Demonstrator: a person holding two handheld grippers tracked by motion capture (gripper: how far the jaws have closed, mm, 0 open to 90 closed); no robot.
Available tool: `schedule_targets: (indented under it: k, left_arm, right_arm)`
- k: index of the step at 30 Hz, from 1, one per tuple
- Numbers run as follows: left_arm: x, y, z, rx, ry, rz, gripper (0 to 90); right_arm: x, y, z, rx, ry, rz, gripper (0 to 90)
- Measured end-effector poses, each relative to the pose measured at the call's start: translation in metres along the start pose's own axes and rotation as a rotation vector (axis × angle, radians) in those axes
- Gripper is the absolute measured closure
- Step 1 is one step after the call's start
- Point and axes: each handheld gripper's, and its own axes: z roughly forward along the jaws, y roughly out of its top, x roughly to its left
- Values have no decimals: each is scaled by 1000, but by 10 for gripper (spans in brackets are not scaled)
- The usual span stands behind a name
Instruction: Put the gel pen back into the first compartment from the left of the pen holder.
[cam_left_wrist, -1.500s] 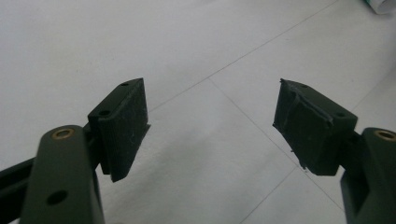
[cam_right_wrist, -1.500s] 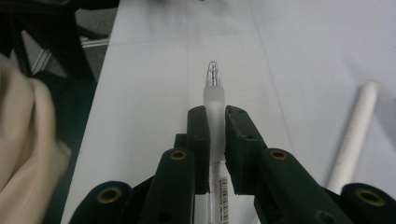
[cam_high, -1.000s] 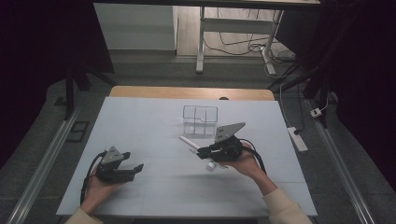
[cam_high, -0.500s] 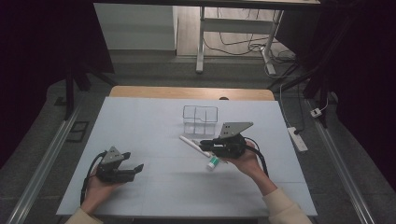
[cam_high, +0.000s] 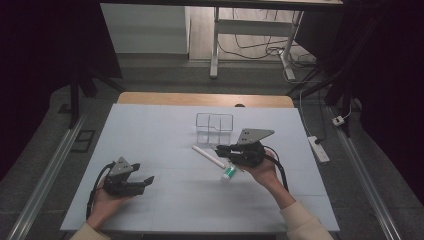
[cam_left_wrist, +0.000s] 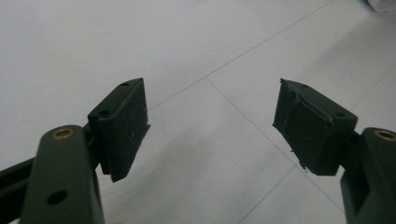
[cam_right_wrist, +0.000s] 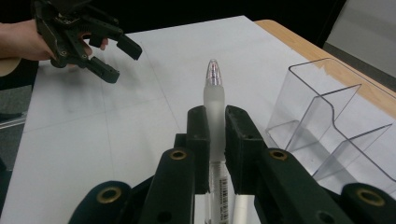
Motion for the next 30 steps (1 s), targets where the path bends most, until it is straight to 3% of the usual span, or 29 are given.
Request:
schedule_targets:
  k: [16,30]
  left_arm:
    - [0,0,-1,0,4,-2,259]
    - [0,0,-1,1,4,0,260]
  right_arm:
    - [-6,8,-3,-52,-67,9,794]
    - [-10,16,5,-84,-88,19,794]
